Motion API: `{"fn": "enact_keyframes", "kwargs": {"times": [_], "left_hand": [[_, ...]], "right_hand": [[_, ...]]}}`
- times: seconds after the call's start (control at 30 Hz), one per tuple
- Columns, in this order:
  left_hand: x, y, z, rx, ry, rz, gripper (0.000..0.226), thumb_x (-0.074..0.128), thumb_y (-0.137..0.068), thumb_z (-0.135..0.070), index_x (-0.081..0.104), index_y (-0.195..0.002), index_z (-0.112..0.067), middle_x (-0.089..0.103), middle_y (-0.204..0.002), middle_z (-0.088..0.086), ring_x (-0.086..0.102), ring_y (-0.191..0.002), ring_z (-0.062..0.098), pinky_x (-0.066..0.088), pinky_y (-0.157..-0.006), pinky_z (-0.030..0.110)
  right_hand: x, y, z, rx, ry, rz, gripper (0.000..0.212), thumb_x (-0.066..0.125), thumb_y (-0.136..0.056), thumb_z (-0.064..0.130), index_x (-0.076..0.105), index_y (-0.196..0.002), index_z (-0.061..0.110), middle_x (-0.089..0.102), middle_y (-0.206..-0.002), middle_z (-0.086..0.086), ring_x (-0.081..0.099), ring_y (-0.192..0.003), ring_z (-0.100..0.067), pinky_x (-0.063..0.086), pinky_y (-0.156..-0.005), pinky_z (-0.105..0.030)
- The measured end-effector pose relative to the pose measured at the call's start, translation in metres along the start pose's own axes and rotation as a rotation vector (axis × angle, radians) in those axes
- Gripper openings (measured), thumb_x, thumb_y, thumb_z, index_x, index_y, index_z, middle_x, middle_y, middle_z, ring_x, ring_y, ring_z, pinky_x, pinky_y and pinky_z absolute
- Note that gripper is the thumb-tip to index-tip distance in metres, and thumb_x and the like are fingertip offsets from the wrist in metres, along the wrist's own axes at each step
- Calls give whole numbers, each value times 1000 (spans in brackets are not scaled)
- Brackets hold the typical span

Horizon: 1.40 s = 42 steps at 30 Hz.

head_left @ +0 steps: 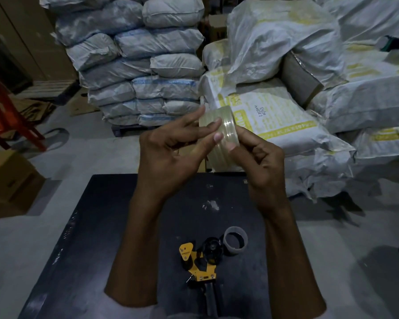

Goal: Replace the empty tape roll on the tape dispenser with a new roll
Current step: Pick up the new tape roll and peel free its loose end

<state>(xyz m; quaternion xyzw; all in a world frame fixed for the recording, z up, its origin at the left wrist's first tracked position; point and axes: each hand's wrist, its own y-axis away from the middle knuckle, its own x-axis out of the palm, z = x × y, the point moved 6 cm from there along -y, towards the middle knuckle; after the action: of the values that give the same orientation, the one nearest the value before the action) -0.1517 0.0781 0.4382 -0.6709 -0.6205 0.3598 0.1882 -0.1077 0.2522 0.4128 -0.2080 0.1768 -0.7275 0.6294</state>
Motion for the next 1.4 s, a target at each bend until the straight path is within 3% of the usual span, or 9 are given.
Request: {"fn": "enact_keyframes", "kwargs": {"times": [0.07, 0.17, 0.3, 0.5, 0.77, 0.87, 0.93, 1.23, 1.4], "left_hand": [[-3, -1, -2, 68, -71, -77, 28, 92, -94, -17, 85, -121, -9, 79, -137, 11, 80, -120, 10, 66, -101, 31], [-5, 0, -1, 153, -132, -170, 21, 94, -91, -9, 88, -111, -6, 84, -121, 11, 84, -112, 16, 68, -96, 34], [-5, 4, -1, 228, -155, -230, 14, 96, -87, -2, 89, -99, -4, 86, -103, 6, 85, -101, 16, 67, -90, 30], [-1, 7, -6, 280, -180, -227, 10, 92, -90, 4, 89, -96, -4, 86, -96, 7, 84, -91, 16, 66, -85, 29], [-1, 13, -25, 404, -254, -129, 8, 90, -93, 4, 86, -100, 4, 83, -98, 16, 82, -95, 20, 61, -89, 21], [-2, 13, -32, 420, -294, -105, 5, 88, -95, 4, 84, -97, 6, 80, -94, 19, 80, -91, 22, 62, -84, 23], [-1, 13, -35, 422, -334, -96, 7, 84, -97, 6, 80, -91, 9, 76, -90, 21, 78, -86, 26, 61, -81, 24], [9, 18, -39, 389, -379, -128, 13, 70, -97, 15, 68, -84, 12, 64, -85, 26, 66, -80, 30, 56, -73, 31], [15, 21, -37, 376, -387, -167, 12, 67, -94, 15, 64, -82, 12, 61, -83, 26, 59, -79, 26, 53, -65, 43]], "right_hand": [[0, 0, -4, -16, 108, 29, 42, 66, -104, 3, 67, -147, 2, 80, -129, -5, 76, -122, -14, 60, -100, -28], [-2, -1, -6, -74, 308, 37, 50, 70, -103, 11, 65, -151, -1, 81, -127, -8, 77, -116, -13, 62, -98, -31], [-6, 0, 0, -163, 456, 10, 49, 73, -101, 13, 68, -149, 2, 79, -122, 6, 71, -109, 10, 60, -93, -21], [-9, 3, 6, -217, 470, -1, 49, 75, -98, 8, 69, -147, 10, 73, -126, 22, 69, -114, 18, 56, -98, -14], [-12, 7, 15, -259, 460, 8, 46, 76, -97, 7, 72, -143, 5, 78, -120, 16, 74, -108, 10, 61, -93, -20], [-11, 8, 19, -284, 442, 45, 41, 75, -98, 6, 74, -140, 3, 84, -117, -4, 82, -104, -12, 67, -88, -38], [-11, 9, 20, -292, 441, 65, 39, 74, -99, 4, 75, -138, 2, 84, -116, -8, 83, -103, -18, 67, -87, -43], [-14, 12, 18, -325, 485, 35, 43, 73, -100, 18, 75, -136, -6, 84, -115, -12, 83, -103, -22, 67, -85, -47], [-13, 12, 18, -337, 519, 9, 44, 73, -98, 21, 77, -133, -5, 85, -109, -11, 83, -95, -22, 67, -80, -48]]}}
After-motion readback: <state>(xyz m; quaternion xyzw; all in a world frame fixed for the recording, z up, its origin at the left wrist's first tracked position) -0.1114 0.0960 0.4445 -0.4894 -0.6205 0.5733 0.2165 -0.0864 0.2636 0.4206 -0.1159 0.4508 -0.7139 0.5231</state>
